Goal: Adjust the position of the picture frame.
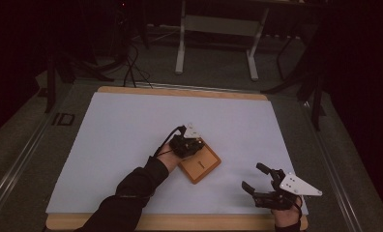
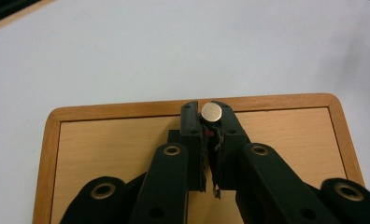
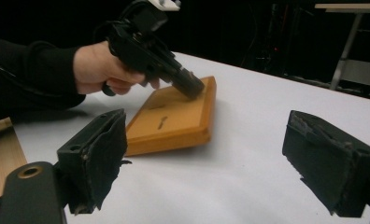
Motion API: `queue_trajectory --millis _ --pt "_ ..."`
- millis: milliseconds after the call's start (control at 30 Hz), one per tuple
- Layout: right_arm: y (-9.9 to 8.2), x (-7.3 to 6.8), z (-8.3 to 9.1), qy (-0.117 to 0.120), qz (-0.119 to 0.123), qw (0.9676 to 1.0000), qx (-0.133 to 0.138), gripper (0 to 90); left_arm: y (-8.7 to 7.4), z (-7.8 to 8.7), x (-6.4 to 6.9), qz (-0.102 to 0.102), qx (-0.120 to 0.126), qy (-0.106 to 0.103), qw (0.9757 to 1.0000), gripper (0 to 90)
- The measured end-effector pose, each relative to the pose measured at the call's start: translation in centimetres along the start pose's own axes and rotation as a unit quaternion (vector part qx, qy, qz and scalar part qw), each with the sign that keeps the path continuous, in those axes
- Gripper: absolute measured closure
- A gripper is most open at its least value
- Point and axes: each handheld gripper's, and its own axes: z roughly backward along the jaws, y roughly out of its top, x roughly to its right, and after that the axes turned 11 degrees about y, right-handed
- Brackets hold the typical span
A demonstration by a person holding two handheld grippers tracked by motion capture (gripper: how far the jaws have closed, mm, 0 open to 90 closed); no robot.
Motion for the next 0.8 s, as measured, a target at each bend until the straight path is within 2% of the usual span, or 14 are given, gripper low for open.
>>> queue_trajectory --millis 300,400,800 --pt "0.0 0.0 0.0 0.002 -0.001 1.0000 0.001 13.7 0.2 -2.2 0.0 0.006 -0.019 0.003 0.9998 85.2" --pt "0.0 0.0 -0.1 0.004 0.000 1.0000 -0.001 13.7 0.4 -2.5 0.0 0.006 -0.021 0.007 0.9997 85.2" --pt "0.0 0.0 -0.1 0.008 -0.004 1.0000 0.001 13.7 0.2 -3.3 0.2 0.006 -0.028 0.002 0.9996 85.1"
